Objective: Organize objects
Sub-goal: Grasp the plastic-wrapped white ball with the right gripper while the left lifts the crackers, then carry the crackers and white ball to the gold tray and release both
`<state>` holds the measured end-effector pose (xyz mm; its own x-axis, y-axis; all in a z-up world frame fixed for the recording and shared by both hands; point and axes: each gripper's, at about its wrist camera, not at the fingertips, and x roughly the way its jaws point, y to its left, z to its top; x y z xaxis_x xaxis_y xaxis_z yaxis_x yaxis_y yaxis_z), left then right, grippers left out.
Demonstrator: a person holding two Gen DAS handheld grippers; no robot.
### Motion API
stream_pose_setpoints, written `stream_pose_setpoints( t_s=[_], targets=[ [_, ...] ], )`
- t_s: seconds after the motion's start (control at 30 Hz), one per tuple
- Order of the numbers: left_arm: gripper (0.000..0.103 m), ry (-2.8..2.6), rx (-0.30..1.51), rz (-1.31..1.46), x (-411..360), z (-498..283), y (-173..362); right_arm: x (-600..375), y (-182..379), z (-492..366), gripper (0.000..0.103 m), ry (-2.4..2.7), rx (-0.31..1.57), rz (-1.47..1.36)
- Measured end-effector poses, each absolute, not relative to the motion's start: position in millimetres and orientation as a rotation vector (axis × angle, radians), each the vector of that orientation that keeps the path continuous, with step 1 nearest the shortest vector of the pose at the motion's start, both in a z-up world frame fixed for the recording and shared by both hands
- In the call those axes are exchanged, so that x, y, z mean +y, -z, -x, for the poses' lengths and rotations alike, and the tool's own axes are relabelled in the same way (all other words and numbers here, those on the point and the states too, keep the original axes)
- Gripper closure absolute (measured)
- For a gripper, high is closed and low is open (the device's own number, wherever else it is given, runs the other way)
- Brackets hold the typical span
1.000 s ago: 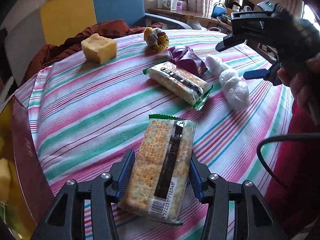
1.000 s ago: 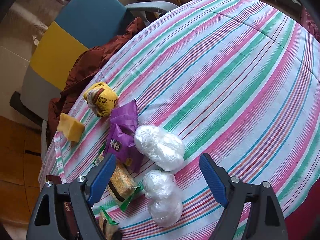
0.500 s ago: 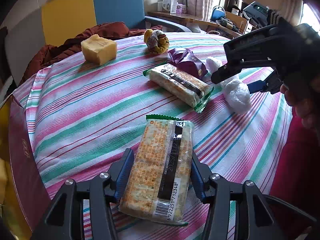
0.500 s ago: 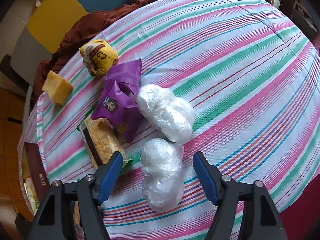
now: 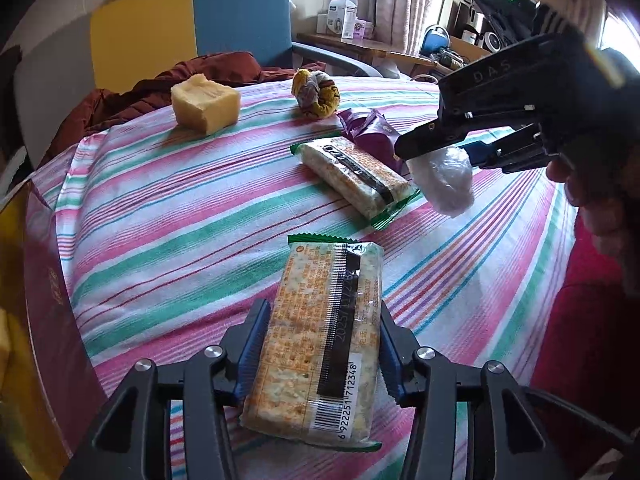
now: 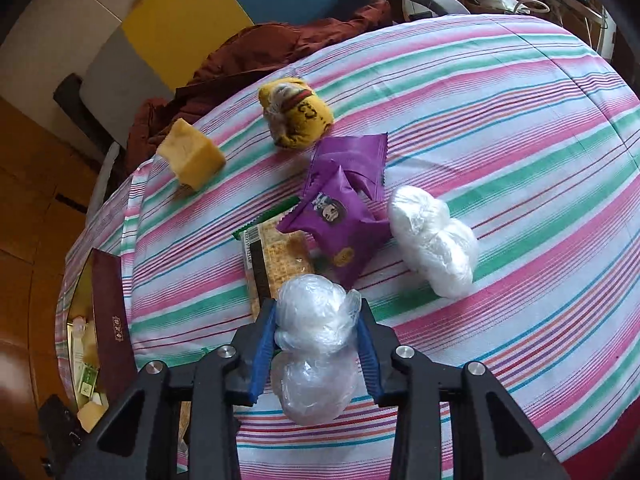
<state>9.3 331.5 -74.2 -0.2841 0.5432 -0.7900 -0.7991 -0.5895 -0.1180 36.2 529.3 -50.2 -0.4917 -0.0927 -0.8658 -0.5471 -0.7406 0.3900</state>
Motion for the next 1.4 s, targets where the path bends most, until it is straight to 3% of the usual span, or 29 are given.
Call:
stream_pose_setpoints(
  t_s=[0.53, 1.0, 1.33, 1.4],
  targets=[
    [0.052, -2.095, 0.154, 0.928, 233, -9, -10, 506, 5, -33, 0.066, -2.55, 0.751, 1.164],
    [0.052, -2.358, -0.087, 1.064, 90, 51, -4, 386, -6, 4, 0.066, -2.777, 0.655, 1.343],
    [0.052, -2.424, -0.308, 1.179, 55, 137, -19, 265, 5, 56, 0.066, -2.915, 0.591, 1.572],
    [0.047, -2.453, -0.379, 1.214, 48, 154, -19, 250, 9, 63, 0.066, -2.915, 0.6, 1.595]
  ],
)
